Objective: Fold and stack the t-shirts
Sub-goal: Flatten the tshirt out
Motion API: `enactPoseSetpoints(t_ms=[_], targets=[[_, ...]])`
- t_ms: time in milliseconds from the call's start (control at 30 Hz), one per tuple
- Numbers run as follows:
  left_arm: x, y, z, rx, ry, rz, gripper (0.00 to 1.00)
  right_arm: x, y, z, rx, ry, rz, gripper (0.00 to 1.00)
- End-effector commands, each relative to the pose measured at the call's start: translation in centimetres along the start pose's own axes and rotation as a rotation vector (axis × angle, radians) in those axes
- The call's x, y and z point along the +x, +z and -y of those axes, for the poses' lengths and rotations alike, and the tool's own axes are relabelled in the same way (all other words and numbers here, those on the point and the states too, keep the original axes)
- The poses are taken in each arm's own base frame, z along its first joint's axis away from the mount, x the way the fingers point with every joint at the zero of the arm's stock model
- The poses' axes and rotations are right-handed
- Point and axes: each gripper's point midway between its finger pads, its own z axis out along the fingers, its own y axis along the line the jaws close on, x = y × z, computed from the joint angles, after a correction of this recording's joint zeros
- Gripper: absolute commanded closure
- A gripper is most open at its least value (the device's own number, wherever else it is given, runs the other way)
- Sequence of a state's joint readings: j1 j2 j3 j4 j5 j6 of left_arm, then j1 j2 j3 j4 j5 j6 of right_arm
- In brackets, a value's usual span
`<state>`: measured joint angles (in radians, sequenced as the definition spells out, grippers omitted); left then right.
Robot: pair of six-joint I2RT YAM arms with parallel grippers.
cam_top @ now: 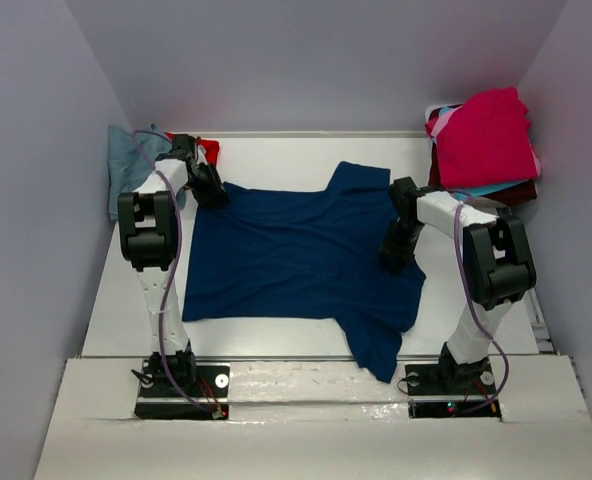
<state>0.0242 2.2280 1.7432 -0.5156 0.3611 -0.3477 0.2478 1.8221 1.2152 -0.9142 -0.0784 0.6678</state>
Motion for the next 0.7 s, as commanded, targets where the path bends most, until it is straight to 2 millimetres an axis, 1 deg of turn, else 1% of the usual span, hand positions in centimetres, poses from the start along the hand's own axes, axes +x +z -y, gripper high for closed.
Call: enactPoseSetpoints(t_ms=[0, 67, 100, 167, 200, 267, 300, 333, 400, 433, 567, 600, 633, 667], targets=[[0.0, 0.6, 0.2, -0.003, 0.025, -0.040, 0.51, -1.4, -0.8, -0.7, -0.011, -0.019, 0.027, 0.61], [0.2, 1.4, -0.2, -0.009, 0.023, -0.053, 0.51, -1.5, -0.8, -0.9, -0.017, -0.019, 0.024, 0.61], [0.1, 1.6, 0.4, 0.000, 0.032, -0.055, 0.51, -1.5, -0.7, -1.0, -0.020, -0.017, 0.023, 0.61], [0.5, 2.4, 0.0, -0.003, 0.027, -0.080, 0.51, -1.5, -0.6, -1.2, -0.026, -0.014, 0.016, 0.61], [0.4, 2.6, 0.6, 0.003, 0.037, -0.082, 0.51, -1.5, -0.6, -1.3, -0.030, -0.013, 0.015, 0.61], [0.7, 3.3, 0.3, -0.001, 0.031, -0.103, 0.51, -1.5, -0.6, -1.5, -0.039, -0.015, 0.012, 0.61], [0.5, 3.4, 1.1, 0.009, 0.044, -0.099, 0.51, -1.5, -0.7, -1.4, -0.037, -0.015, 0.012, 0.61], [0.8, 3.8, 0.8, 0.003, 0.041, -0.113, 0.51, -1.5, -0.7, -1.4, -0.036, -0.016, 0.014, 0.61], [0.4, 3.8, 1.1, 0.010, 0.044, -0.108, 0.51, -1.5, -0.7, -1.1, -0.026, -0.024, 0.016, 0.61], [0.8, 4.2, 1.3, 0.009, 0.051, -0.120, 0.51, -1.4, -0.7, -1.1, -0.024, -0.026, 0.016, 0.61], [0.8, 4.0, 1.2, 0.003, 0.054, -0.119, 0.51, -0.9, -0.4, -0.6, -0.017, -0.029, 0.010, 0.61], [1.5, 4.0, 1.3, -0.003, 0.063, -0.131, 0.51, -0.8, -0.4, -0.5, -0.017, -0.029, 0.010, 0.61], [0.7, 3.0, 1.6, -0.011, 0.077, -0.091, 0.52, -0.5, -0.3, -0.2, -0.011, -0.028, 0.005, 0.61], [0.5, 2.3, 1.7, -0.013, 0.083, -0.070, 0.52, -0.5, -0.4, -0.1, -0.013, -0.029, 0.009, 0.61]])
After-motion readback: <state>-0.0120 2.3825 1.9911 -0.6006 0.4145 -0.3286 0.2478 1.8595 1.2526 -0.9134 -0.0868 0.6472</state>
